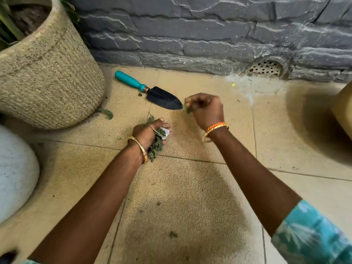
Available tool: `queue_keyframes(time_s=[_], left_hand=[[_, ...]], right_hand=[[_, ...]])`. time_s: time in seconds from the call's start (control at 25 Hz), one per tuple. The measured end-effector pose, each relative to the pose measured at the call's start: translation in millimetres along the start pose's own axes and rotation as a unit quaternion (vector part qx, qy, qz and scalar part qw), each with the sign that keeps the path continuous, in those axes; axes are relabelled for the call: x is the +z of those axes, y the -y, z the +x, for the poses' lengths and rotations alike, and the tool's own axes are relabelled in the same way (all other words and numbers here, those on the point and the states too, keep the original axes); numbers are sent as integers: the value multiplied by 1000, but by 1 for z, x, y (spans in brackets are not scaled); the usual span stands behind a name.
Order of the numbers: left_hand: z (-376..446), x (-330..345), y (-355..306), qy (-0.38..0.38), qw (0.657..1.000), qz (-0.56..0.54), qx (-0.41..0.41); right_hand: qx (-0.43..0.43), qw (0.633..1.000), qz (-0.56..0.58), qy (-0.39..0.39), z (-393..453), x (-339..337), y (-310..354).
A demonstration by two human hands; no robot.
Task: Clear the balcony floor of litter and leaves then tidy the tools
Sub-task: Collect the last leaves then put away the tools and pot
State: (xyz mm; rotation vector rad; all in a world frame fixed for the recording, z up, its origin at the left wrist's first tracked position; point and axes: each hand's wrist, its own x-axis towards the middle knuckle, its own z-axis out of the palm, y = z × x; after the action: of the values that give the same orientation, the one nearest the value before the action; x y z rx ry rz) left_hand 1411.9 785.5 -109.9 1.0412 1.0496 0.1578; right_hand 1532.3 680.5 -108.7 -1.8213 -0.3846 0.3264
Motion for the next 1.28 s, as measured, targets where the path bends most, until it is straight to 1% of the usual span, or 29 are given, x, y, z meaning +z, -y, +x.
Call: queue_keyframes(time_s=[0.08,0.12,0.2,0.24,0.36,0.48,0.52,0.6,0.68,0.72,0.76,0.8,0.84,0.92,0.96,1.04,1.16,1.2,1.28], left_hand=[[-7,-2,7,-19,999,23,16],[-10,-4,10,-38,999,29,22],[-16,-12,13,-67,997,27,29],[-18,-16,13,-76,996,19,29],[-20,-32,12,-118,992,-12,33],[-24,-60,13,-164,985,-42,23],[-24,-73,15,-178,983,-48,16],[-23,-102,23,-199,979,-50,-1],[-24,-127,29,-216,975,-41,-13],[-25,-138,32,-228,973,-36,-17],[-27,-147,35,-237,971,-32,-16],[-31,-155,36,-242,970,-29,-18],[-34,-160,37,-241,970,-21,-21],[-43,-166,39,-231,972,-16,-27],[-48,-166,39,-230,972,-21,-28],[-59,-164,39,-240,970,-27,-25],[-72,-159,44,-249,968,-32,-17],[-80,-156,45,-240,970,-36,-8],[-91,-148,48,-210,977,-47,0]], right_hand=[[63,989,97,89,-30,13,8],[81,984,111,114,-38,18,10],[99,980,100,141,-46,27,14],[93,982,75,146,-47,32,14],[14,985,-5,174,-45,46,19],[-90,971,-107,196,-32,71,28],[-141,954,-154,215,-26,85,30],[-230,902,-229,284,-14,124,31],[-272,848,-297,345,-6,167,26],[-283,826,-331,359,-3,184,22],[-294,812,-354,358,-2,197,18],[-304,810,-362,348,-2,205,13],[-313,816,-360,327,-3,208,10],[-332,842,-336,261,-6,206,5],[-328,863,-306,231,-9,201,5],[-291,910,-223,195,-21,187,9],[-186,957,-90,203,-49,163,24],[-138,965,-46,220,-60,155,30],[-51,962,3,267,-80,142,42]])
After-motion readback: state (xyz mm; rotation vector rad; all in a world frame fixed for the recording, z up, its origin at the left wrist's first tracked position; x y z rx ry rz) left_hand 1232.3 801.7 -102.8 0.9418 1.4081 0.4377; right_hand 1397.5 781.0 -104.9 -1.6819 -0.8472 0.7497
